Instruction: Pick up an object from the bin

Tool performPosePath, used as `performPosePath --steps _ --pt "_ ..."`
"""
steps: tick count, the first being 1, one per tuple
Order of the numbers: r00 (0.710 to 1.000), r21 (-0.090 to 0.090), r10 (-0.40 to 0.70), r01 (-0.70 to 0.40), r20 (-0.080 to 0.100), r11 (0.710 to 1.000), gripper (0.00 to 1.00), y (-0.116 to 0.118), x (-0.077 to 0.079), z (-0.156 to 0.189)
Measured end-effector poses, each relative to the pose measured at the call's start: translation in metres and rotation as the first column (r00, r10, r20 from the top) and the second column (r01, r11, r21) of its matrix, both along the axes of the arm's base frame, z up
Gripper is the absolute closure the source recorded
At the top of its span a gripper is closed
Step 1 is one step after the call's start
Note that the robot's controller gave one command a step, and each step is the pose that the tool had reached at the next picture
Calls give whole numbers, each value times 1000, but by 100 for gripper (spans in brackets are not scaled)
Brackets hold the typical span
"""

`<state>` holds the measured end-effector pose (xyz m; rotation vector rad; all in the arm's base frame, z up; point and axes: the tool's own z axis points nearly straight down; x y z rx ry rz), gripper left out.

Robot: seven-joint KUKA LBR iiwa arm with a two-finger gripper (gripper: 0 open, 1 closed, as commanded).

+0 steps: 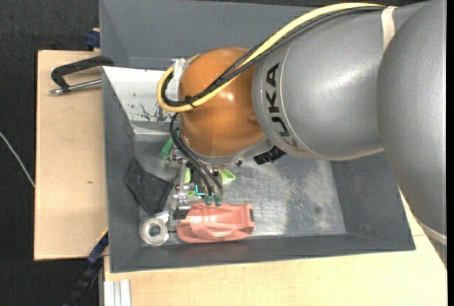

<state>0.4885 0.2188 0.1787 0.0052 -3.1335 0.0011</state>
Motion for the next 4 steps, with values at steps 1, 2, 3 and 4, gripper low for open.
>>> performPosePath --steps 1,2,3,4 --pt "1000 2 -2 2 8 1000 0 -1 2 4" --pt "993 10 118 -118 13 993 0 -34 4 -68" --pt "987 6 161 -161 11 987 0 -52 3 -74" --pt "981 5 195 -195 10 981 0 -85 8 -73"
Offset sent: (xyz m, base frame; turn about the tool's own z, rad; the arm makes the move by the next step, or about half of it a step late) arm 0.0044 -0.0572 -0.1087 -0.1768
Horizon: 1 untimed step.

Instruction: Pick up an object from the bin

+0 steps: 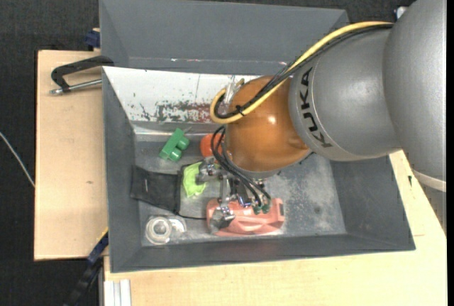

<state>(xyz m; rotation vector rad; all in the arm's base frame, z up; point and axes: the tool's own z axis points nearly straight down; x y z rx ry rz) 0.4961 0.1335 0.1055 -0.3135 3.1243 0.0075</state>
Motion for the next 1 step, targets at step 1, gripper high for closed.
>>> performPosePath --steps 1 --pt "998 12 -61 61 8 998 0 -18 0 -24"
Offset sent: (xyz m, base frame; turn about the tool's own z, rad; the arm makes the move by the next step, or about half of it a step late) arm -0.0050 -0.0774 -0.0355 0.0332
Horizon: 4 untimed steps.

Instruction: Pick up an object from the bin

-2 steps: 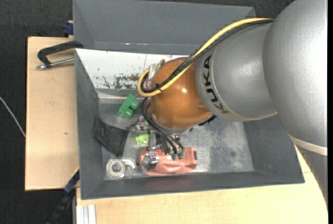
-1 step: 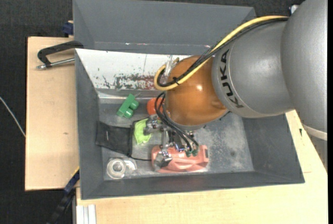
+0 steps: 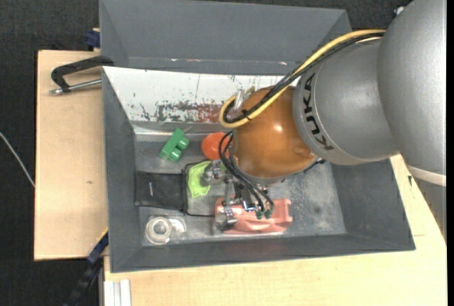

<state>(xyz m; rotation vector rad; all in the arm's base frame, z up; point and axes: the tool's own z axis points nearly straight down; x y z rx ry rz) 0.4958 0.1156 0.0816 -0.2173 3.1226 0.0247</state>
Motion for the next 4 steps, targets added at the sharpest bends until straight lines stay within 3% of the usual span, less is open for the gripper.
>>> performPosePath --steps 1,4 --pt "999 -4 35 -35 14 999 100 -51 2 -3" --pt "999 -10 33 -33 2 999 100 -53 0 16"
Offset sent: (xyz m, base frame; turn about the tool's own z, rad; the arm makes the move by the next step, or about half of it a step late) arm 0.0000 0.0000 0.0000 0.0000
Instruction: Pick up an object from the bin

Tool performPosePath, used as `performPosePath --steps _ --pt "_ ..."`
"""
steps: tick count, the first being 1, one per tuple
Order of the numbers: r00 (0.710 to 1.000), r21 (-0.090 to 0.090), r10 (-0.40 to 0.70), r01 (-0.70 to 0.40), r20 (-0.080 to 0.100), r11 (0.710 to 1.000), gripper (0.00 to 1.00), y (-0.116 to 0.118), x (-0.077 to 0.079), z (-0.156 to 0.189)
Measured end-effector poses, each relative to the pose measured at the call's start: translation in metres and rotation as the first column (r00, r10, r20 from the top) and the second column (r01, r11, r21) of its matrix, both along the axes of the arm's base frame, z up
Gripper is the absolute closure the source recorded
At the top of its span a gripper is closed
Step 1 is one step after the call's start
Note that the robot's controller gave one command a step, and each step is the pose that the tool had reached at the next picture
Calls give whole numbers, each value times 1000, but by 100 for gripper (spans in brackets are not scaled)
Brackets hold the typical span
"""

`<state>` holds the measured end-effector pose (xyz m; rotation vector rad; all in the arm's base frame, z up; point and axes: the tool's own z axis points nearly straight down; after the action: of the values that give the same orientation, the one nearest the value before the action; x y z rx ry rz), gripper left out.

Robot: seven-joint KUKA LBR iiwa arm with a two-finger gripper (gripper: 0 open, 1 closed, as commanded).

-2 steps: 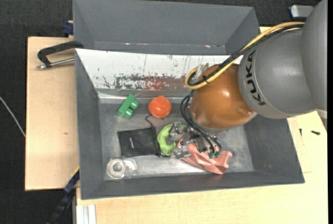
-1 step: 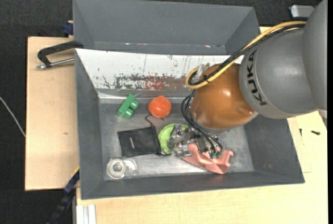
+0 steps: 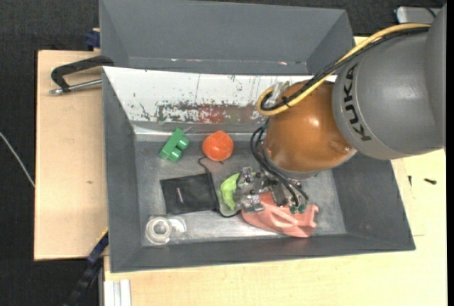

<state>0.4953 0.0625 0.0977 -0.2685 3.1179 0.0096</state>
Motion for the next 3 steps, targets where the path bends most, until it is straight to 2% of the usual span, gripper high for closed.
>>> performPosePath --steps 3 --pt "1000 -4 -1 1 -4 1000 100 0 1 26"
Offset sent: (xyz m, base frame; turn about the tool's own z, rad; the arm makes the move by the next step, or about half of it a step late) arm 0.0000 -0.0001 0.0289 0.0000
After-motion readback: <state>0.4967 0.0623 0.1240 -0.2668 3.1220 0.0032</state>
